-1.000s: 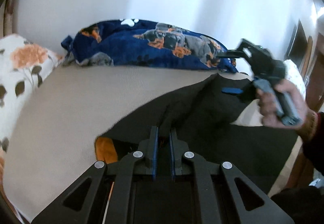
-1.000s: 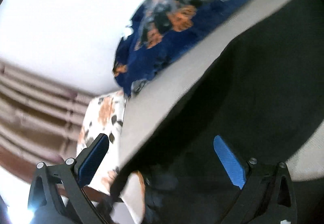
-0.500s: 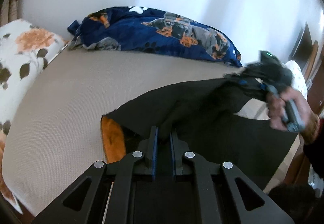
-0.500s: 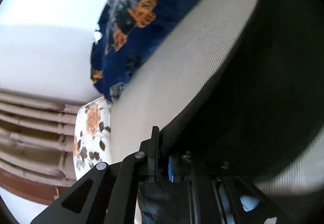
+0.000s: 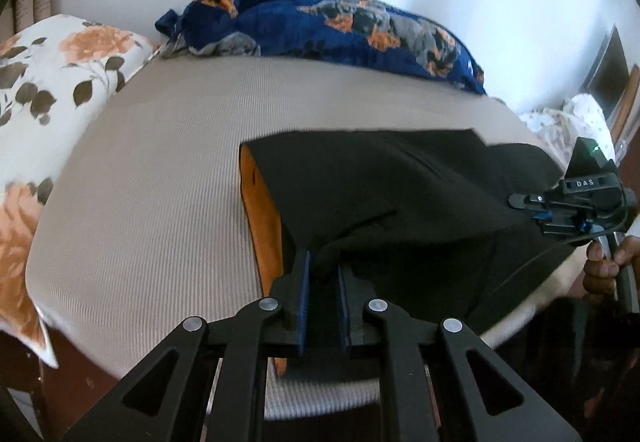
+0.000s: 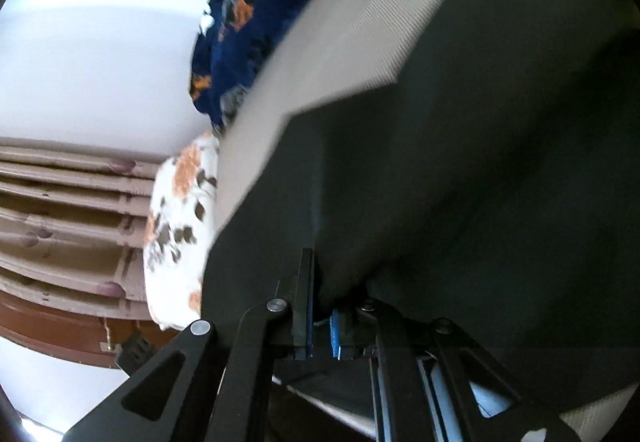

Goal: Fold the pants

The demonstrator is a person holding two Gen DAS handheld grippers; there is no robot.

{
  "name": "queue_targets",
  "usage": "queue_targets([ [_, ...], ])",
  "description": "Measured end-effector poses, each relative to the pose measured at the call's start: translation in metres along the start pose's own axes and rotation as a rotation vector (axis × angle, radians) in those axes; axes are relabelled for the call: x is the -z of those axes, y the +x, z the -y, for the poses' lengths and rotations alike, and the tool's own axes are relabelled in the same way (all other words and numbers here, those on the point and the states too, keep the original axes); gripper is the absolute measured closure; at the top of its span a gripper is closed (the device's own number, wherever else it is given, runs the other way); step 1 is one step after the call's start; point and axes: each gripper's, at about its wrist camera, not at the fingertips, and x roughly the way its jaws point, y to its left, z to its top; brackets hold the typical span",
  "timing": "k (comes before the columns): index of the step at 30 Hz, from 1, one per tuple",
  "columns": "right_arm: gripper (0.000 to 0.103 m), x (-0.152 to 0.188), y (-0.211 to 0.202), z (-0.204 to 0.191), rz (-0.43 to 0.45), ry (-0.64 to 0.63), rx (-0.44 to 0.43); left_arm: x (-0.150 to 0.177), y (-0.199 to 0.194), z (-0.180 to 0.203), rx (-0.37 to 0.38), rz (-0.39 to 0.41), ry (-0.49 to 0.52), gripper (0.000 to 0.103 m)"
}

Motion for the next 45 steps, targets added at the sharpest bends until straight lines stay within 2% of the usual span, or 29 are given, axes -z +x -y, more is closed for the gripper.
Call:
queue_targets([
  [4, 0.096, 0.017, 0.009, 0.010, -0.047, 0.007, 0.031, 0.016, 0.002, -0.003, -0.007, -0.059, -0.015, 0.090],
  [8, 0.096, 0.032, 0.018, 0.024, -0.089, 0.041, 0.050, 0.025, 0.000, -0.002, -0.023, -0.081, -0.013, 0.090],
  [14, 0.096, 0.042, 0.018, 0.023, -0.102, 0.033, 0.062, 0.032, -0.005, -0.003, -0.055, -0.104, -0.016, 0.089],
  [17, 0.096, 0.045, 0.019, 0.021, -0.125, 0.024, 0.078, 0.037, -0.010, -0.003, -0.109, -0.118, -0.008, 0.088],
  [19, 0.096, 0.045, 0.022, 0.023, -0.134, 0.032, 0.083, 0.040, -0.017, -0.002, -0.171, -0.113, 0.012, 0.088],
  [21, 0.096, 0.046, 0.023, 0.026, -0.140, 0.046, 0.081, 0.042, -0.030, -0.003, -0.262, -0.077, 0.021, 0.086],
  [24, 0.096, 0.047, 0.022, 0.025, -0.135, 0.037, 0.085, 0.038, -0.048, -0.008, -0.300, -0.006, -0.014, 0.082],
  [26, 0.096, 0.048, 0.021, 0.025, -0.138, 0.057, 0.079, 0.027, -0.057, -0.002, -0.283, 0.038, -0.013, 0.082],
  [30, 0.095, 0.051, 0.019, 0.020, -0.139, 0.046, 0.085, 0.003, -0.048, 0.033, -0.192, 0.075, 0.073, 0.080],
  [31, 0.095, 0.051, 0.020, 0.022, -0.140, 0.044, 0.083, -0.004, -0.037, 0.047, -0.136, 0.065, 0.098, 0.078],
  [34, 0.095, 0.052, 0.020, 0.026, -0.145, 0.063, 0.059, -0.008, -0.001, 0.072, -0.030, 0.018, 0.128, 0.076],
  [36, 0.094, 0.051, 0.019, 0.030, -0.148, 0.066, 0.043, -0.002, 0.023, 0.082, -0.001, -0.027, 0.154, 0.076],
  [39, 0.089, 0.049, 0.013, 0.033, -0.148, 0.081, -0.022, 0.013, 0.053, 0.074, 0.028, -0.123, 0.084, 0.076],
  [42, 0.086, 0.038, -0.002, 0.042, -0.116, 0.095, -0.049, 0.014, 0.054, 0.061, 0.046, -0.122, 0.005, 0.076],
  [45, 0.086, 0.015, -0.027, 0.062, -0.049, 0.130, -0.070, 0.014, 0.054, 0.060, 0.042, -0.127, 0.001, 0.076],
])
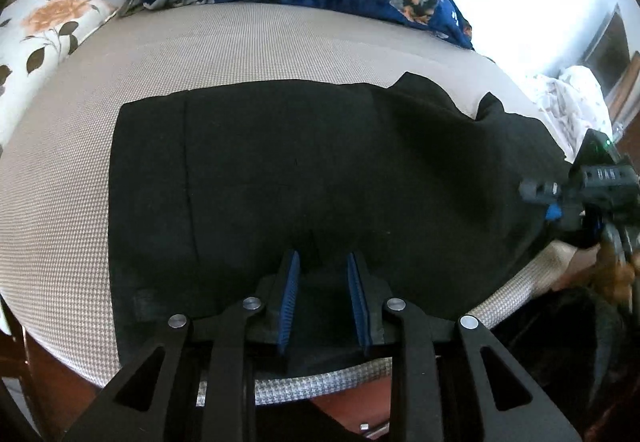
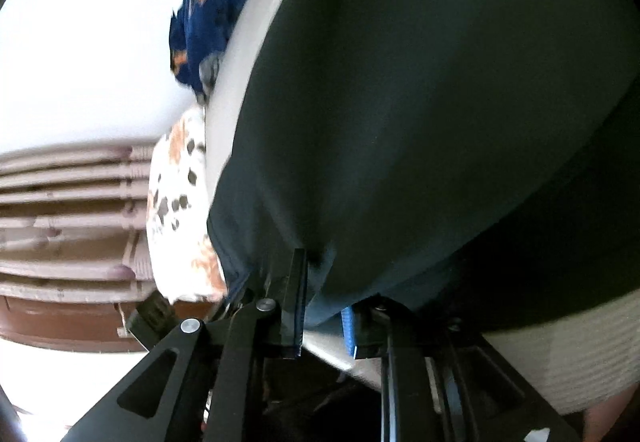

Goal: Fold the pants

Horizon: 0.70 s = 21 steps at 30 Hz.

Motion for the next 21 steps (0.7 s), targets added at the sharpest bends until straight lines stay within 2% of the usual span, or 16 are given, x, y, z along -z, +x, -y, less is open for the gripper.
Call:
queue_targets([
  [5, 0.086, -0.063, -0.073, 0.038, 0.206, 0.058, -0.049, 0.004, 0.001, 0.007, -0.030, 0.011, 0.034, 0.076],
  [8, 0.086, -0.108, -0.121, 0.065, 0.343, 0.066, -0.007, 0.006, 0.002, 0.005, -0.028, 0.014, 0.034, 0.076],
  [11, 0.086, -0.150, -0.166, 0.103, 0.462, 0.126, 0.022, 0.006, 0.002, 0.005, -0.031, 0.016, 0.037, 0.076],
  [12, 0.087, -0.164, -0.178, 0.117, 0.489, 0.156, 0.011, 0.007, 0.002, 0.006, -0.034, 0.017, 0.038, 0.076],
  [14, 0.103, -0.188, -0.201, 0.146, 0.539, 0.217, 0.001, 0.007, 0.002, 0.007, -0.038, 0.017, 0.040, 0.076],
  [16, 0.103, -0.206, -0.220, 0.160, 0.545, 0.223, 0.004, 0.006, 0.002, 0.009, -0.035, 0.011, 0.046, 0.076],
  [19, 0.102, -0.212, -0.237, 0.144, 0.552, 0.152, 0.110, 0.006, 0.002, 0.014, -0.058, 0.010, 0.068, 0.076],
  [21, 0.102, -0.204, -0.249, 0.133, 0.574, 0.111, 0.111, 0.006, 0.003, 0.014, -0.058, 0.015, 0.070, 0.076],
])
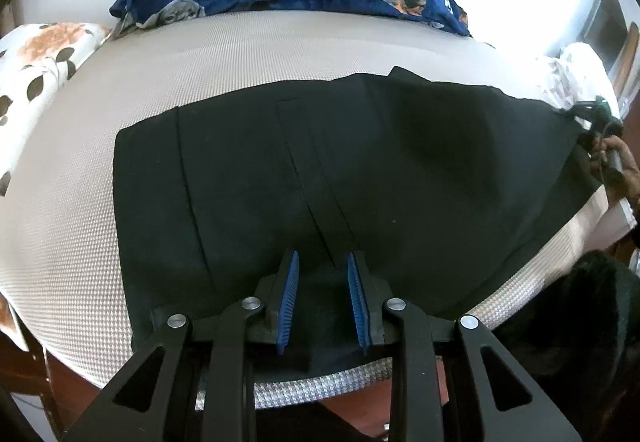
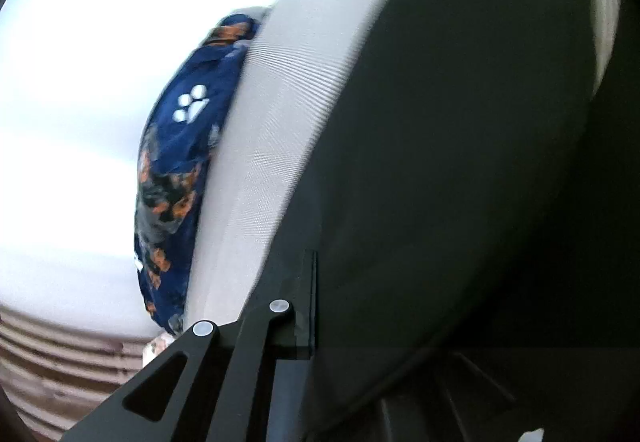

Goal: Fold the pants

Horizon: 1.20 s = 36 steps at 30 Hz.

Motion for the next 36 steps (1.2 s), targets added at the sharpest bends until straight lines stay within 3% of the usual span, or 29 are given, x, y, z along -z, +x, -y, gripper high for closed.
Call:
queue_targets([
  [5, 0.102, 0.019, -0.049, 0.006, 0.017, 0.001, -0.031, -0.001, 0.000, -0.002, 0.001, -0.005, -0.015, 0.076],
  [11, 0.102, 0.050, -0.093, 0.064, 0.033, 0.046, 0.027, 0.000, 0.000, -0.002, 0.018, -0.002, -0.030, 0.076],
  [13, 0.098, 0.055, -0.097, 0.089, 0.030, 0.104, -0.019, -0.001, 0.000, -0.002, 0.021, -0.003, -0.032, 0.076],
  [15, 0.100, 0.058, -0.106, 0.112, 0.082, 0.190, -0.094, -0.001, 0.000, -0.003, 0.012, -0.003, -0.018, 0.076],
  [19, 0.097, 0.058, -0.122, 0.136, 0.134, 0.277, -0.163, -0.001, 0.000, -0.004, 0.013, -0.002, -0.023, 0.076],
  [24, 0.100, 0.057, -0.138, 0.141, 0.171, 0.263, -0.127, -0.001, 0.000, -0.003, 0.014, -0.003, -0.023, 0.076],
  [29, 0.101, 0.046, -0.146, 0.122, 0.195, 0.139, 0.031, -0.001, 0.000, -0.003, 0.019, -0.002, -0.022, 0.076],
  [36, 0.100, 0.054, -0.150, 0.149, 0.177, 0.259, -0.103, 0.000, 0.001, -0.005, 0.027, 0.003, -0.026, 0.076],
])
